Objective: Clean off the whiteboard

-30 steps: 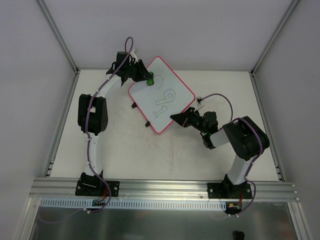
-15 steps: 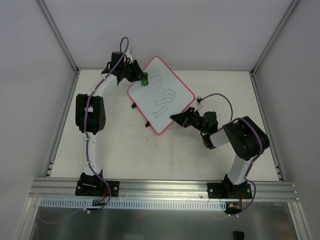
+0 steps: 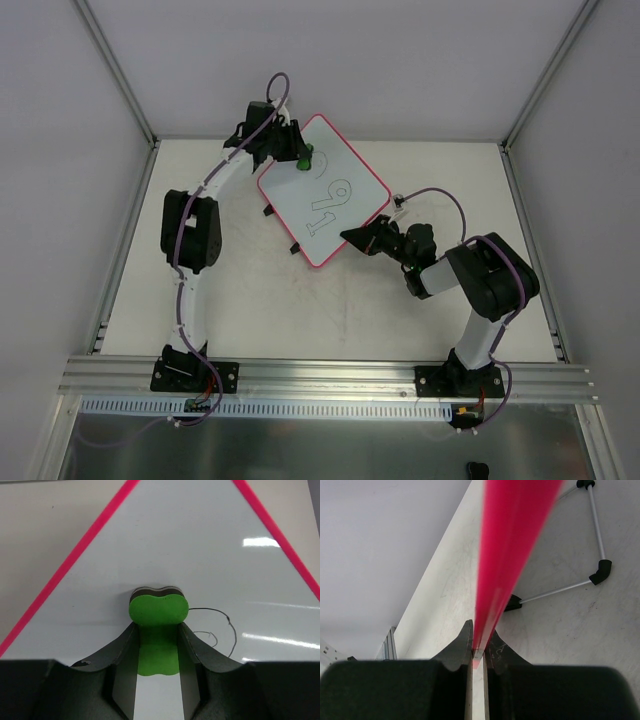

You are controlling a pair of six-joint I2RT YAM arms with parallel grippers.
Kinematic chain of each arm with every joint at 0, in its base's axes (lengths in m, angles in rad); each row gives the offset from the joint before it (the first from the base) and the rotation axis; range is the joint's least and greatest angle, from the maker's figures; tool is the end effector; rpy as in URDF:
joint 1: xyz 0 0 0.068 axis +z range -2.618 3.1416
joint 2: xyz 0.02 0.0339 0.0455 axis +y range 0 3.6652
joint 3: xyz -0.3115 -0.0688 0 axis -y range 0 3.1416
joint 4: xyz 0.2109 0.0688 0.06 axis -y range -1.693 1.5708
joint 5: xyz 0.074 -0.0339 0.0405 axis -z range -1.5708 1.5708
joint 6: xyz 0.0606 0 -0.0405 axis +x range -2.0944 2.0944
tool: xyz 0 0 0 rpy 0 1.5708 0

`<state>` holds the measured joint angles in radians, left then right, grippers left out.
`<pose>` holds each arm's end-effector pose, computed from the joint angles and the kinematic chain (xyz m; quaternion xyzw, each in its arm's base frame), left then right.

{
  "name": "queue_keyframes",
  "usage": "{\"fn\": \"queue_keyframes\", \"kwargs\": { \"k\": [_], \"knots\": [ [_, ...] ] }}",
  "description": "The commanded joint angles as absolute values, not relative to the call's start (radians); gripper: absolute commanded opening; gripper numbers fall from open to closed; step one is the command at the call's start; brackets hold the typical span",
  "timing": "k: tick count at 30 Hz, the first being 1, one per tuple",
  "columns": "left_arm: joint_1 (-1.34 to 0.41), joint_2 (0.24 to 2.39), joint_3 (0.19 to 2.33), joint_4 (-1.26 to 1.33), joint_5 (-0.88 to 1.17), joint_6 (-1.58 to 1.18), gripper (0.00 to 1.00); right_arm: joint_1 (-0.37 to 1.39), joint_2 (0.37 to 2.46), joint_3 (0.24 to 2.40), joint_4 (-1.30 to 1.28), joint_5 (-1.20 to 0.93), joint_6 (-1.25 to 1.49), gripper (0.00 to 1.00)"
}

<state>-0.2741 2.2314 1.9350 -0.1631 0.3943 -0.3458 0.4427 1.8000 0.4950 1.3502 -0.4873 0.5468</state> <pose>0.5201 -0.1704 0.2976 0.0734 0.8363 -0.3163 0.4419 0.2874 0.1676 0.2349 -0.1393 0.6787 0.4798 0.5383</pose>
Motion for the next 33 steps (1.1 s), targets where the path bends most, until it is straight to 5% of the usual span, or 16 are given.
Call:
{"fn": "queue_keyframes", "kwargs": {
  "k": [1,16,33],
  "knots": [
    [-0.405,2.209,1.919,-0.17,0.371,-0.292,0.0,0.489,1.787,0.485,1.531,-0.676,0.469,0.0],
    [-0.528,2.105,1.753,-0.17,0.313,-0.252,0.0,0.489,1.798,0.508,1.529,-0.69,0.472,0.0],
    [-0.314,2.191,1.738,-0.167,0.342,-0.298,0.0,0.489,1.769,0.492,1.528,-0.692,0.474,0.0]
  ]
}}
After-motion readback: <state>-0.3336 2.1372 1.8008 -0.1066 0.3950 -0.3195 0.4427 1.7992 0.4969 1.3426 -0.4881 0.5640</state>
